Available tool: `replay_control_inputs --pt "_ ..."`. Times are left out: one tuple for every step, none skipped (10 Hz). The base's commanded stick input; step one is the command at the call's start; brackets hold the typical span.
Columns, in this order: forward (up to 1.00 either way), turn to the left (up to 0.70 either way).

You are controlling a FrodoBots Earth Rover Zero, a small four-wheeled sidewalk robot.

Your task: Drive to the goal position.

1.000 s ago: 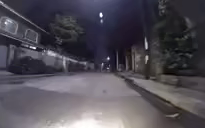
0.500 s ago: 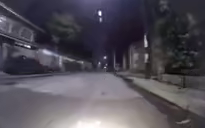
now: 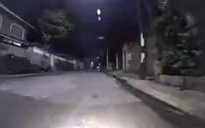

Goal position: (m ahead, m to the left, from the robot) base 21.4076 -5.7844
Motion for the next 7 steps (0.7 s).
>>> replay_control_inputs --pt "0.5 0.0" --pt "0.5 0.0" --pt "0.5 0.0" --pt "0.5 0.0" --pt "0.5 0.0" --pt "0.5 0.0" --pt "0.5 0.0"
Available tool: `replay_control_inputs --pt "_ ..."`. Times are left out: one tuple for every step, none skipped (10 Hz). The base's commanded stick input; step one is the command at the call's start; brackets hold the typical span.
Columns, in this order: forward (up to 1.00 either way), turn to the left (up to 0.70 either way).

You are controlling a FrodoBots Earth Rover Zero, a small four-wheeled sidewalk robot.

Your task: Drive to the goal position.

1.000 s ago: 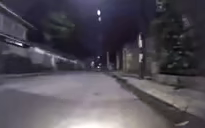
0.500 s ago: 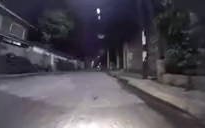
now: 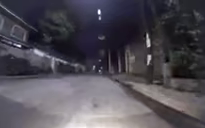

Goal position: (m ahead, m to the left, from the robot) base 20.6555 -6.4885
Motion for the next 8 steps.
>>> replay_control_inputs --pt "0.5 0.0" --pt "0.5 0.0" --pt "0.5 0.0" --pt "0.5 0.0" --pt "0.5 0.0" --pt "0.5 0.0" --pt "0.5 0.0" --pt "0.5 0.0"
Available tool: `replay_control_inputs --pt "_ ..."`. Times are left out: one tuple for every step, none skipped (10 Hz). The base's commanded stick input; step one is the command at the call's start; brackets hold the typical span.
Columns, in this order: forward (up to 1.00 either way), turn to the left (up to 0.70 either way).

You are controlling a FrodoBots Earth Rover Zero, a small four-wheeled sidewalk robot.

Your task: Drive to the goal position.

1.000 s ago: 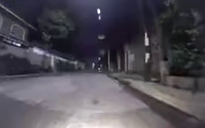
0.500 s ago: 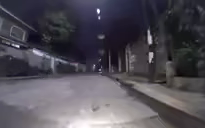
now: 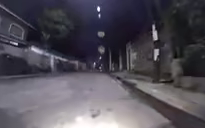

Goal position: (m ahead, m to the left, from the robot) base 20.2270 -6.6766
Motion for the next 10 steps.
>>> replay_control_inputs --pt "0.5 0.0" --pt "0.5 0.0" --pt "0.5 0.0" --pt "0.5 0.0" --pt "0.5 0.0" --pt "0.5 0.0" --pt "0.5 0.0" --pt "0.5 0.0" --pt "0.5 0.0" --pt "0.5 0.0"
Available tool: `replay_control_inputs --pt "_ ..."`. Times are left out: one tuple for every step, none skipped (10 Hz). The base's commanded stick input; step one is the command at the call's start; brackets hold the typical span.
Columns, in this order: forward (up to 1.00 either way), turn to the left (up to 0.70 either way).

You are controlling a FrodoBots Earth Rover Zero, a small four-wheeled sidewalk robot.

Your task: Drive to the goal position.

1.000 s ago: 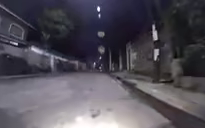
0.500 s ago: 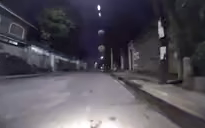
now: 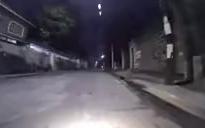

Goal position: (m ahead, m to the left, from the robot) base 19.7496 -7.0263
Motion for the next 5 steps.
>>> replay_control_inputs --pt "0.5 0.0" --pt "0.5 0.0" --pt "0.5 0.0" --pt "0.5 0.0" --pt "0.5 0.0"
